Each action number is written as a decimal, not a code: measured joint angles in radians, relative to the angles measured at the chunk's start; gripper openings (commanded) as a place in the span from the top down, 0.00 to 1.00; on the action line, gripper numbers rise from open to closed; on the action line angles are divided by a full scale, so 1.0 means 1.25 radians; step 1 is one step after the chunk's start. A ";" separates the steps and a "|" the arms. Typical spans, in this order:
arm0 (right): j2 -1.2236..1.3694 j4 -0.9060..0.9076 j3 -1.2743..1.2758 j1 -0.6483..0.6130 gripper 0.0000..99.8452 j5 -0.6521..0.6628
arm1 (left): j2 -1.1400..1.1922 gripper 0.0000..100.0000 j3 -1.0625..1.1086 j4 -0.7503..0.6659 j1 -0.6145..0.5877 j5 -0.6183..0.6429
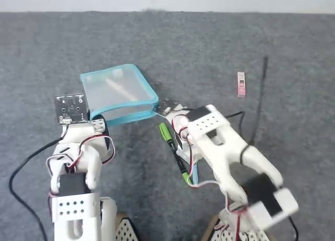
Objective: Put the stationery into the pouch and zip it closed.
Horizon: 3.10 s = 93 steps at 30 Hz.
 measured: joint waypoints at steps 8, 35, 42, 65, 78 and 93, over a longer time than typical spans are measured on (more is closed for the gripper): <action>0.113 0.011 -0.077 0.028 0.57 -0.114 | 0.000 0.99 0.000 0.000 0.000 0.000; 0.107 0.022 -0.097 0.211 0.99 -0.144 | 0.000 0.99 0.000 0.000 0.000 0.000; -0.023 0.018 -0.037 0.242 0.99 -0.153 | 0.000 0.99 0.000 0.000 0.000 0.000; -0.128 -0.147 0.150 0.029 0.83 -0.198 | 0.000 0.99 0.000 0.000 0.000 0.000; -0.002 -0.080 0.061 0.110 1.00 -0.198 | 0.000 0.99 0.000 0.000 0.000 0.000; -0.470 0.218 0.026 0.242 0.99 0.079 | 0.000 0.99 0.007 0.000 0.000 0.000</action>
